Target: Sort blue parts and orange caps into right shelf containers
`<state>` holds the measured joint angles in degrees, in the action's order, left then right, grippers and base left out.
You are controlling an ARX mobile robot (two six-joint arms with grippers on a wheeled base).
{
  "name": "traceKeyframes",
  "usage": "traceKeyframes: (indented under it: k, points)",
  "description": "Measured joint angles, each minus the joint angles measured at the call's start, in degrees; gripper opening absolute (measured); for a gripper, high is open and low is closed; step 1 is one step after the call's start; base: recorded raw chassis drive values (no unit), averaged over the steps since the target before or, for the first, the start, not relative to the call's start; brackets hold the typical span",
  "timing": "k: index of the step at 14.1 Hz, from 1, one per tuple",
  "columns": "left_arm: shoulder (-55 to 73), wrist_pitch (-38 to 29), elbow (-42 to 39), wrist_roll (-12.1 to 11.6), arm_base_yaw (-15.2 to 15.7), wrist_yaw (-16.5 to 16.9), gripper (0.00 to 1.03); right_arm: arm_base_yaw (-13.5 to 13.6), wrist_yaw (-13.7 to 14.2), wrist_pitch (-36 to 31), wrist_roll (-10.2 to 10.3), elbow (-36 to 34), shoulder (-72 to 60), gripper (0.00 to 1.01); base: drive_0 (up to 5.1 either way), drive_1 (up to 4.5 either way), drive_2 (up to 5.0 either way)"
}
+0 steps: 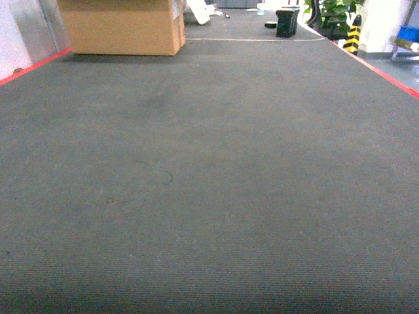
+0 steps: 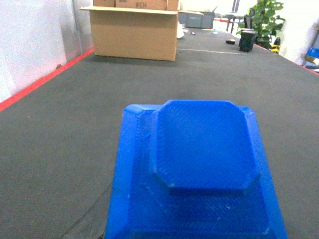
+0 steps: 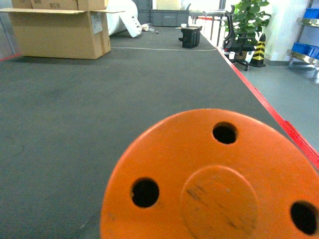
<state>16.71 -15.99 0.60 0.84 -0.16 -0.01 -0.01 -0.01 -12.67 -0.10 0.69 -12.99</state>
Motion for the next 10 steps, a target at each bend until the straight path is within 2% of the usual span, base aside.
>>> traceKeyframes:
  k: [2, 3, 4, 5, 7, 8, 10]
  points:
    - [-3.34, 2.49, 0.00, -0.02, 0.02, 0.00, 0.42, 0.00, 0.00, 2.58, 0.04, 0.00, 2.73, 0.45, 0.0, 0.00, 0.0]
    - [-4.76, 4.22, 0.00, -0.02, 0.02, 0.02, 0.42, 0.00, -0.02, 10.03, 0.04, 0.07, 7.80, 0.45, 0.0, 0.00, 0.0]
    - [-5.73, 5.27, 0.00, 0.00, 0.02, -0.11, 0.42, 0.00, -0.02, 12.87, 0.07, 0.07, 12.52, 0.45, 0.0, 0.00, 0.0]
    - [-6.60, 5.99, 0.00, -0.02, 0.02, -0.02, 0.42, 0.00, 0.00, 12.41, 0.07, 0.20, 12.72, 0.45, 0.0, 0.00, 0.0]
    - [-14.78, 17.14, 0.04, -0.02, 0.02, 0.09, 0.42, 0.00, 0.00, 12.68, 0.09, 0.07, 12.72, 0.45, 0.0, 0.00, 0.0]
    - [-16.06, 15.17, 0.09, -0.04, 0.02, 0.11, 0.42, 0.00, -0.02, 13.03, 0.07, 0.07, 12.72, 0.45, 0.0, 0.00, 0.0]
    - [-16.11, 16.65, 0.04, -0.04, 0.02, -0.02, 0.42, 0.00, 0.00, 12.98, 0.07, 0.07, 12.72, 0.45, 0.0, 0.00, 0.0]
